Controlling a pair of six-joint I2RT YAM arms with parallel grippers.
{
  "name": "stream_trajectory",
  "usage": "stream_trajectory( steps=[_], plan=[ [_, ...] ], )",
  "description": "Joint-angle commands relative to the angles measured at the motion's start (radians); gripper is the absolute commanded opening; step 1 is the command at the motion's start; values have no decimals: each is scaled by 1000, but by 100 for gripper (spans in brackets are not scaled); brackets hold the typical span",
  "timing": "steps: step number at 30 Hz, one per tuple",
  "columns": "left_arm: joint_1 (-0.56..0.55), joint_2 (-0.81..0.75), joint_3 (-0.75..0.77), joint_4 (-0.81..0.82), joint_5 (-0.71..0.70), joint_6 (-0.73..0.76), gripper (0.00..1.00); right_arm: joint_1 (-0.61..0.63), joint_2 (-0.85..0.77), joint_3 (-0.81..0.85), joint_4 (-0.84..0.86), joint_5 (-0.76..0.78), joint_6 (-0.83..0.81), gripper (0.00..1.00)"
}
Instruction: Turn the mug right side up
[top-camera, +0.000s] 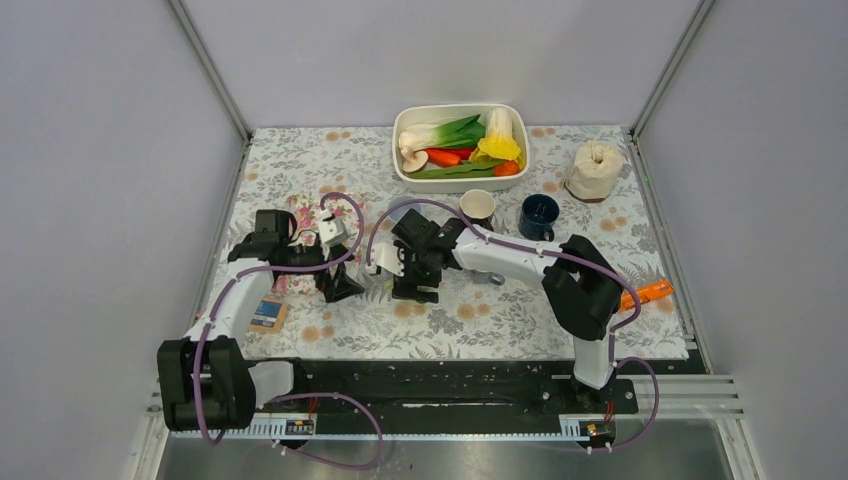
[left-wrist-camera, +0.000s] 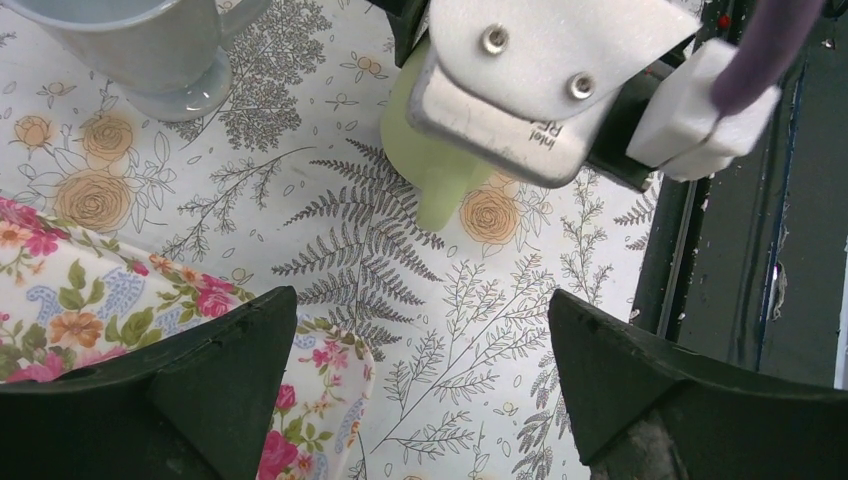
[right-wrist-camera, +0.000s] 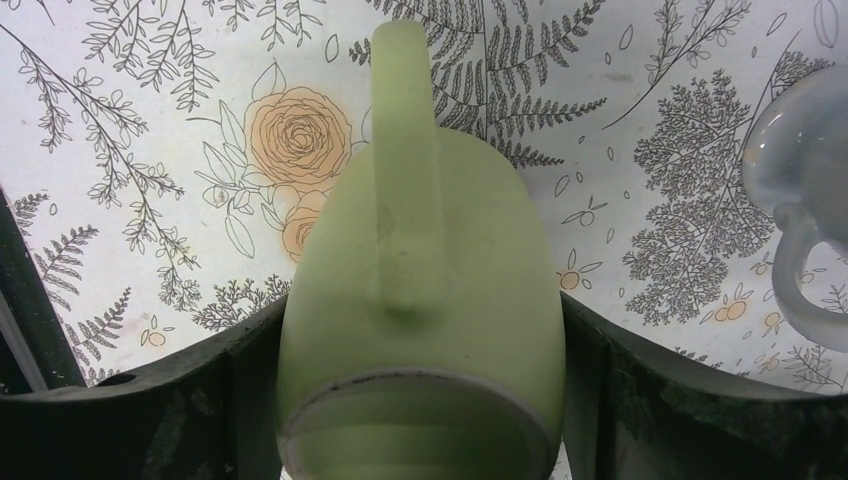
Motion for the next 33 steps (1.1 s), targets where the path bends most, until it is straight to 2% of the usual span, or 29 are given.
stream_trajectory(
  steps=[1,5,15,20,25,30,33],
  plan=[
    [3,33,6,-4,40,65,99,10,-46,74,10,-31,-15,82],
    [3,56,15,-4,43,72,99,10,-63,87,-4,-57,-13,99],
    [-24,66,28,-4,48,77,99,7,-82,96,-22,-56,-15,99],
    [-159,89,62,32,-68,62,99,-22,-236,78,-64,-118,-8,99],
    [-282,208,187,-20,-191,65,99,-63,-433,23,-87,-158,-5,99],
    [-353,325,309,-107,-285,82,94,-139,-601,-35,-86,-195,-10,100],
    [-379,352,330,-127,-318,96,91,-211,-677,-64,-78,-252,3,100]
  ],
)
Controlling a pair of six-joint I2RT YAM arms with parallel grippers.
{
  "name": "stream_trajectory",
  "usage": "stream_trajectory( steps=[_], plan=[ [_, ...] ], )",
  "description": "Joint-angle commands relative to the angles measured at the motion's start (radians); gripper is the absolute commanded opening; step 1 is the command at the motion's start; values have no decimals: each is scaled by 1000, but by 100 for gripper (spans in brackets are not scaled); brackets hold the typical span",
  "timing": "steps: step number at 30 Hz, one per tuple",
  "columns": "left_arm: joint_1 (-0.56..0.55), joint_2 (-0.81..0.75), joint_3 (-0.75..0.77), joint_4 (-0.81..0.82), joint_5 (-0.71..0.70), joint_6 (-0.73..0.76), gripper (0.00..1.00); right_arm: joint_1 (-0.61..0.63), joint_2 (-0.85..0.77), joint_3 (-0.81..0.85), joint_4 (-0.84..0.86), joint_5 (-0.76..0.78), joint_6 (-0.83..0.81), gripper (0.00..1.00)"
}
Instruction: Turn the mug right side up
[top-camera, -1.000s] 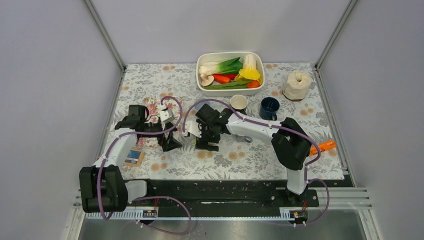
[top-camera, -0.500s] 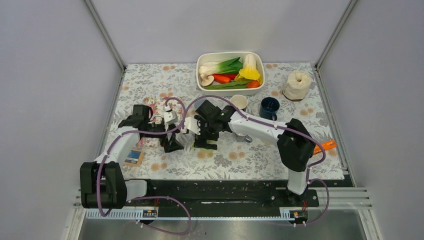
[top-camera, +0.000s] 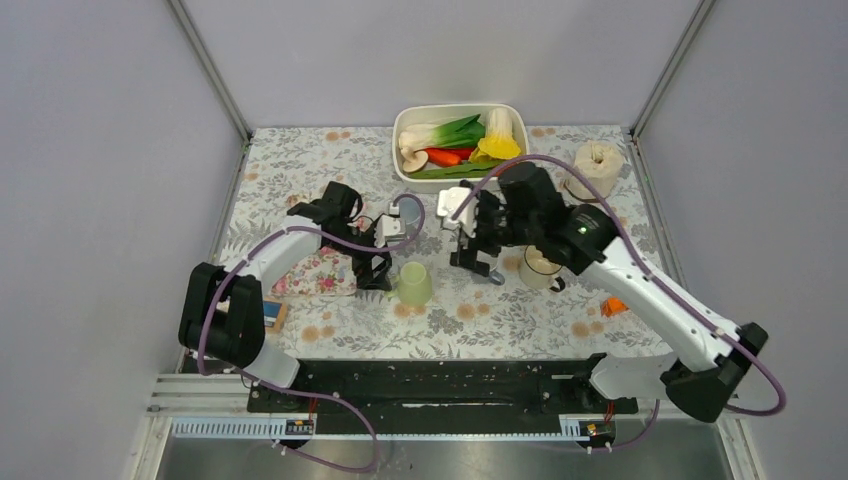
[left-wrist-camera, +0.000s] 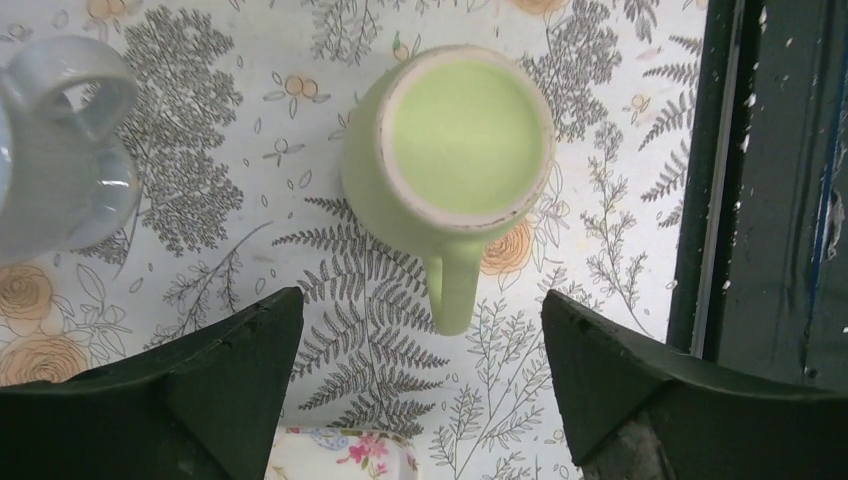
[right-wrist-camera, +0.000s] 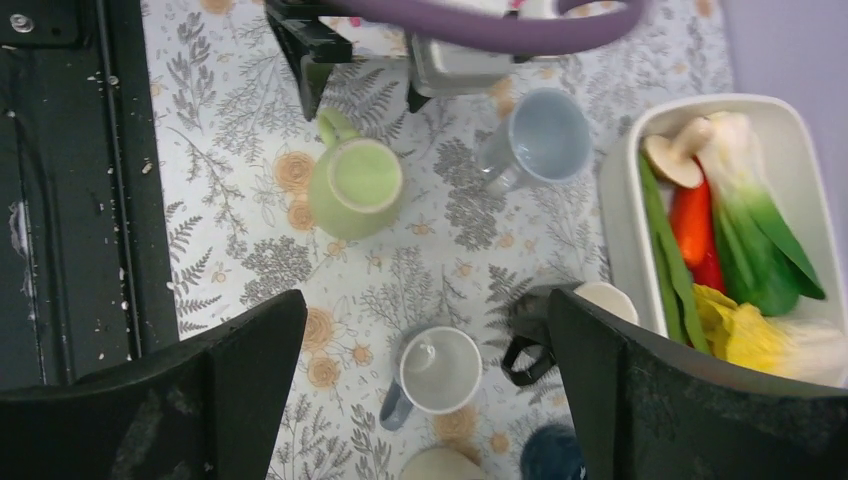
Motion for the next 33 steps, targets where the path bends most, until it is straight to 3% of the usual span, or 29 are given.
stream_trajectory(
  steps=[1,14,27,33],
  plan=[
    [-36,24,54,-61,-101,41,90,-95,-94,-54,33,-97,7,99],
    [-159,102,111,-19,-239,-61,69,-226,-334,-260,142,-136,36,99],
    [-197,151,153,-52,-307,-89,45,-228,-367,-278,160,-150,43,98],
    [-203,156,161,-52,-308,-104,39,-230,-359,-284,167,-146,43,98]
  ],
)
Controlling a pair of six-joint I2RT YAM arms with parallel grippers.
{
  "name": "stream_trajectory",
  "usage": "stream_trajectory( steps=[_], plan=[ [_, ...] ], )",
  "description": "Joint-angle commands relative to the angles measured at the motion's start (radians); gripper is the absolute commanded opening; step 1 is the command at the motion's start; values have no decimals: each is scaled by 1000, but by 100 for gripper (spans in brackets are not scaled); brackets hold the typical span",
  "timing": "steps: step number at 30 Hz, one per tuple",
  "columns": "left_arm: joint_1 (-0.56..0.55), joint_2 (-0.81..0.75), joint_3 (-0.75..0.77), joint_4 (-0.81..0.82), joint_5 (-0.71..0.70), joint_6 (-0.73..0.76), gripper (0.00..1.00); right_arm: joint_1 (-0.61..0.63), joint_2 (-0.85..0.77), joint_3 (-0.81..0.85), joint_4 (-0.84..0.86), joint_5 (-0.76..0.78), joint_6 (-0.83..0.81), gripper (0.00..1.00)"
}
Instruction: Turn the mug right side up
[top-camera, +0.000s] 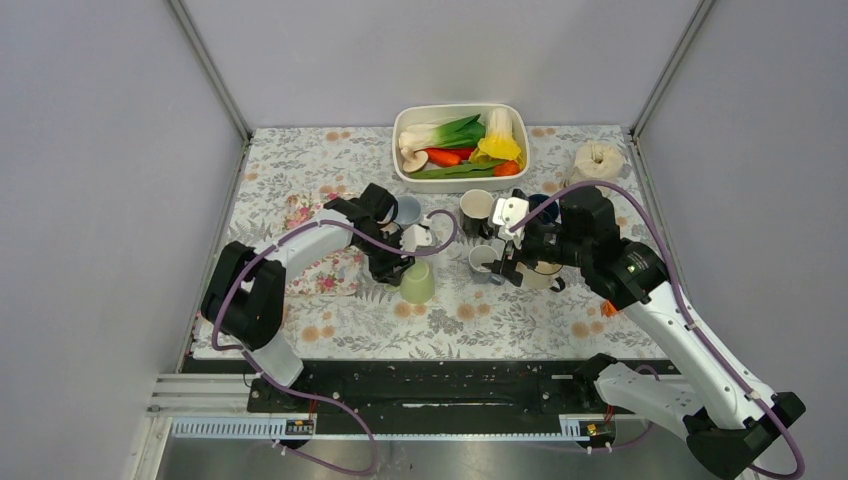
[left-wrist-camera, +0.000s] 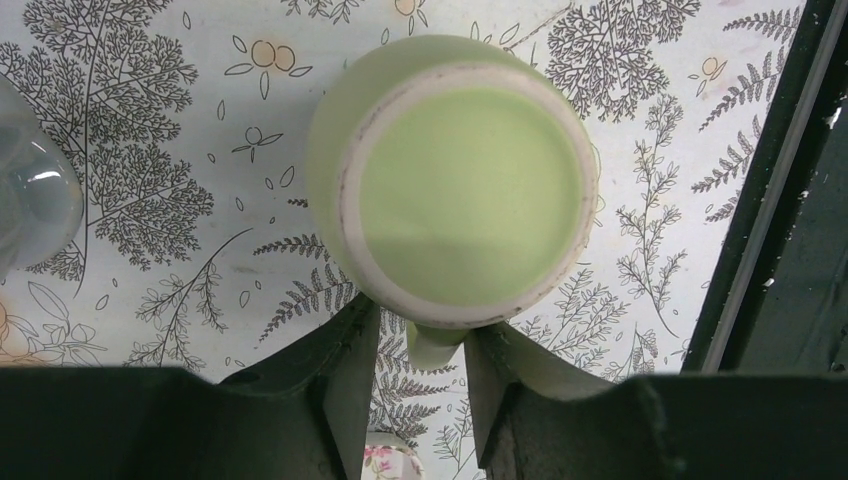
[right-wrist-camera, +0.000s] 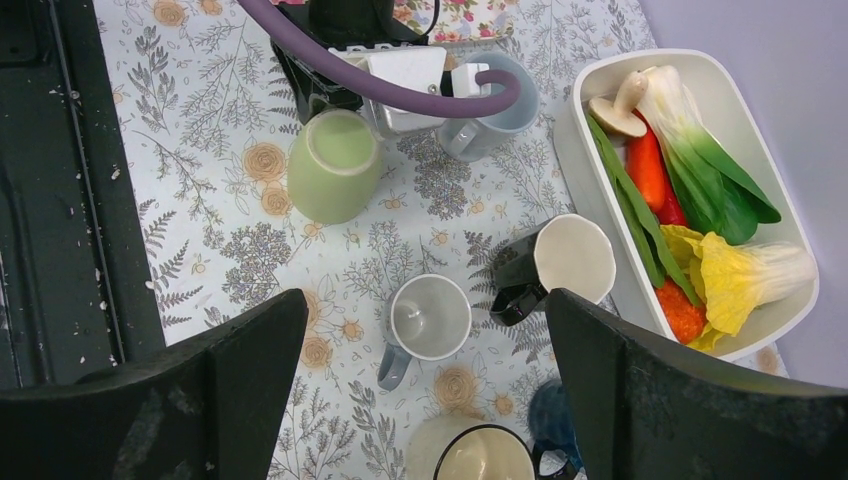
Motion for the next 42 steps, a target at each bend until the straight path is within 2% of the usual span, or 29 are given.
stream_trajectory(
  steps=[1,3,6,10,16,20,25,29,32,34,35,37,40,42],
  plan=[
    [-9,1,44,2,-16,-14,39,-5,-4,0,42,-23,15,98],
    [-13,-1,48,2,-11,-16,35,-5,-2,1,43,-23,16,98],
    [-17,-3,56,2,-3,-21,25,-4,3,3,45,-22,18,98],
    [-24,-3,62,-4,-6,-25,0,-5,4,5,45,-21,17,99],
    [-27,-13,75,-9,8,-41,0,-5,2,14,45,-17,18,98],
    [-18,-70,116,13,88,-97,0,-5,7,21,61,-19,33,98],
    [28,-171,198,97,253,-241,0,-7,19,36,111,-10,95,98],
    [85,-234,221,241,373,-413,0,-9,20,33,195,7,167,98],
    [145,-282,210,441,465,-608,0,-16,19,36,258,13,227,98],
    [199,-311,173,681,535,-830,0,-28,25,49,285,6,273,98],
    [226,-323,140,850,564,-1041,0,-36,28,55,304,-4,302,99],
    [275,-330,77,1226,588,-1371,0,-57,36,57,353,-45,366,99],
    [323,-291,24,1749,562,-1793,0,-103,50,46,456,-154,506,98],
    [330,-242,-11,2018,516,-2025,0,-129,69,12,608,-228,682,98]
  ],
)
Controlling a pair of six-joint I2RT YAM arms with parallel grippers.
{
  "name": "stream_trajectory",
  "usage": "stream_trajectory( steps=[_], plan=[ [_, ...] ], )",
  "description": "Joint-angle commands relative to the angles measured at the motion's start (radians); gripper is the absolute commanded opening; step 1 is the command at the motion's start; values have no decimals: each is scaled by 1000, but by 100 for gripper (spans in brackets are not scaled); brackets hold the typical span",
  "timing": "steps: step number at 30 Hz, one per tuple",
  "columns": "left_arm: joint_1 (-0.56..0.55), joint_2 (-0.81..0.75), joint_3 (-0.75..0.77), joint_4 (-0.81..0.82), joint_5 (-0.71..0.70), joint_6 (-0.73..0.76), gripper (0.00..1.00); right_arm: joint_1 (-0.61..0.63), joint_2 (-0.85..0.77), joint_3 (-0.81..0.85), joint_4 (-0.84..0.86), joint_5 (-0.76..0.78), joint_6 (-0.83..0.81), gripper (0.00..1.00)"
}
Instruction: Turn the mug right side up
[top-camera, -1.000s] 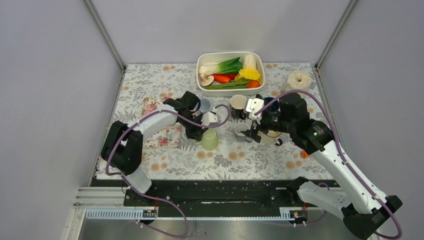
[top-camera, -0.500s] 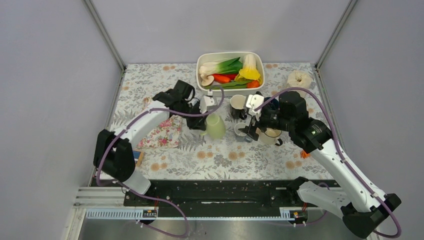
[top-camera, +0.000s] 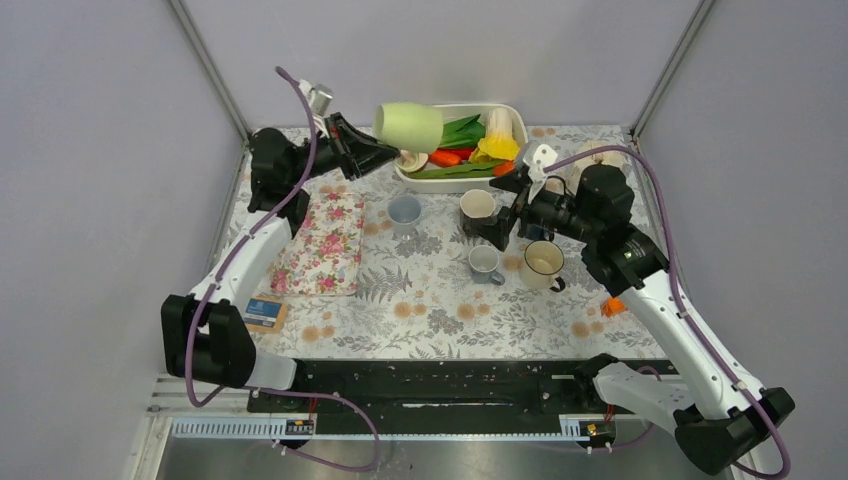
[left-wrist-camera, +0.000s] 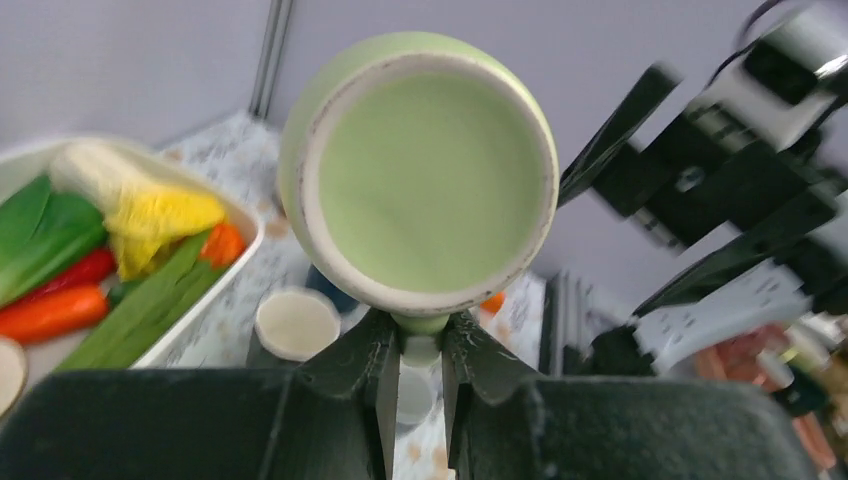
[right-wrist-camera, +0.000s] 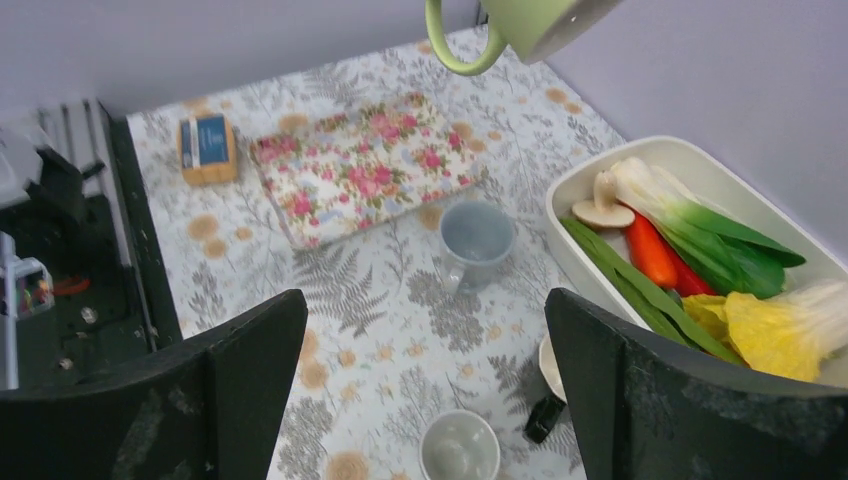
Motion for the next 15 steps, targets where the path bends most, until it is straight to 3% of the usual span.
stream_trajectory(
  steps=[1,3,9,15],
  plan=[
    [21,62,-63,975,-3,-778,0,-58,39,-27,370,-181,379,98],
    [10,75,-134,1096,-79,-877,0,-76,72,-91,579,-235,550,99],
    [-73,0,-278,1049,-187,-761,0,-85,248,-267,1198,-215,1000,91],
    [-132,-43,-318,1044,-230,-737,0,-85,371,-330,1505,-152,1191,87]
  ],
)
